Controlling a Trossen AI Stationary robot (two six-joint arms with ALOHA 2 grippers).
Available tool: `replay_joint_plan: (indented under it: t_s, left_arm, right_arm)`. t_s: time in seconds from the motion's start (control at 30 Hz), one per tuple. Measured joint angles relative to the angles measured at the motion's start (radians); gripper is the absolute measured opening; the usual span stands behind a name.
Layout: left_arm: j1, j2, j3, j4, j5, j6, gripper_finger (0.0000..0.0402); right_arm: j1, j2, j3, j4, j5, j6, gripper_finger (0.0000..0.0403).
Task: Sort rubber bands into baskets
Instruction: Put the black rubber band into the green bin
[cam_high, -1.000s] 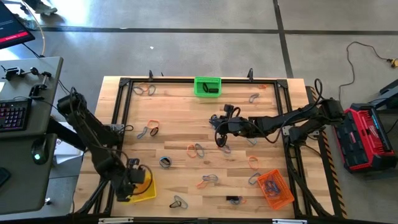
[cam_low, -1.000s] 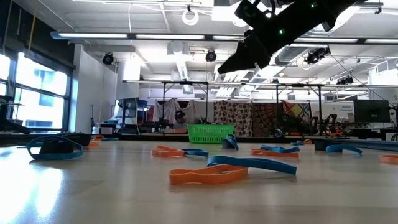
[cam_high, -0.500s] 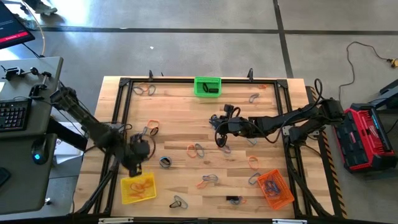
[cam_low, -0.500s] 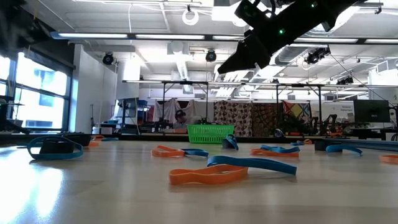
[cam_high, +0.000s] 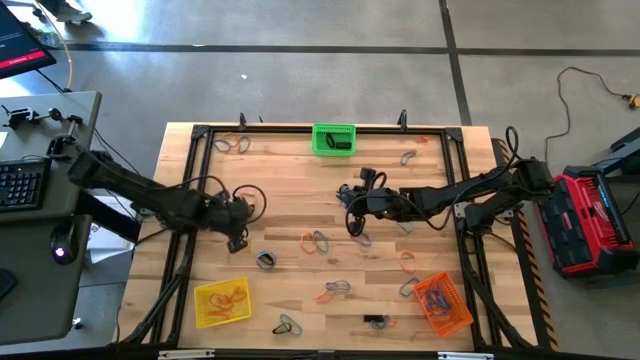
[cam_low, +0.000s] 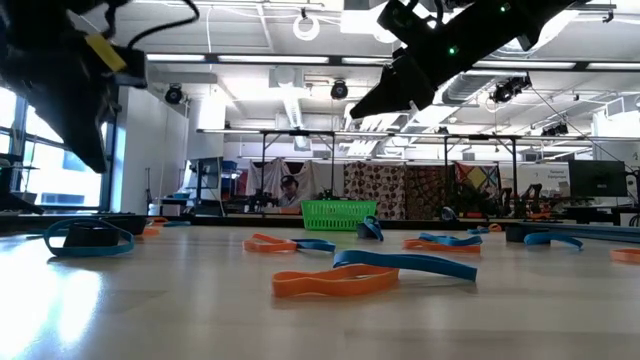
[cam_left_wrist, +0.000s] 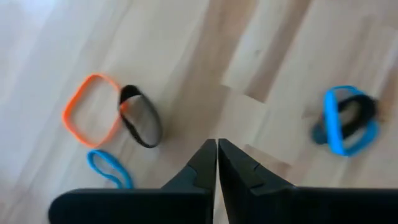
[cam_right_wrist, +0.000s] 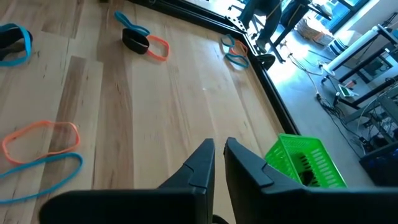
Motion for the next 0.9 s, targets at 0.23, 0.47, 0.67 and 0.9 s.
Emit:
replay_joint_plan:
  t_s: [0.23, 0.47, 0.67, 0.9]
  left_arm:
    - [0.077, 0.021, -0.046, 0.01, -0.017, 0.001, 0.0078]
    - [0.137, 0.064, -0.095, 0.089, -0.038, -0.033, 0.0153]
    - [0.184, 0.078, -0.095, 0.097, -0.083, -0.027, 0.0172]
    - [0.226, 0.112, -0.095, 0.094, -0.032, 0.01, 0.0173]
  right_arm:
    - [0.0, 0.0, 0.0, -0.003, 0.0, 0.018, 0.0026]
    - [-0.005, 0.0, 0.0, -0.008, -0.001, 0.022, 0.0026]
    - [-0.005, 0.0, 0.0, -0.008, -0.001, 0.021, 0.0026]
    - [-0.005, 0.0, 0.0, -0.008, -0.002, 0.025, 0.0026]
